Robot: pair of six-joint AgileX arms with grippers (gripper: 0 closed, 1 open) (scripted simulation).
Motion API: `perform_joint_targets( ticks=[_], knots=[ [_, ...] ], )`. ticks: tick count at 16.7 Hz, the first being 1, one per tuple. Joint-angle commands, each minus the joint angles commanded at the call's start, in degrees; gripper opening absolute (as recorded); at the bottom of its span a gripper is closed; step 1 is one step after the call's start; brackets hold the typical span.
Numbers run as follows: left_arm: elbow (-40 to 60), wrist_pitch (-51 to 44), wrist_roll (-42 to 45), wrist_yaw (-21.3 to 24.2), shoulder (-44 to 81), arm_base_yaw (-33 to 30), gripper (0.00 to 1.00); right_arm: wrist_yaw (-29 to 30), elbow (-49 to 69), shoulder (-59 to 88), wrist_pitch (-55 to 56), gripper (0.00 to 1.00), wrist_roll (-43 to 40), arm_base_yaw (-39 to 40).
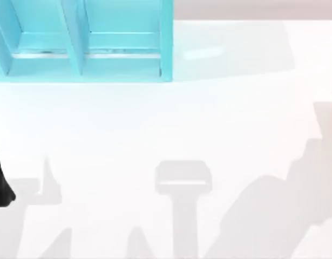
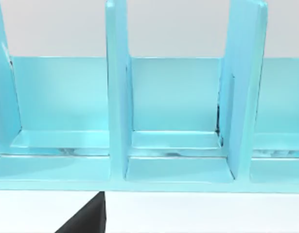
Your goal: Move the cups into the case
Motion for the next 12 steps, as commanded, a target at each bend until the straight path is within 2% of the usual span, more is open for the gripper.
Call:
perform_joint_targets(
  ticks=[12],
  knots=[
    [0.0, 0.0, 0.0, 0.0, 0.0, 0.0, 1.00, 0.0, 23.2, 1.1, -22.1, 1.00, -0.2, -0.3]
  ],
)
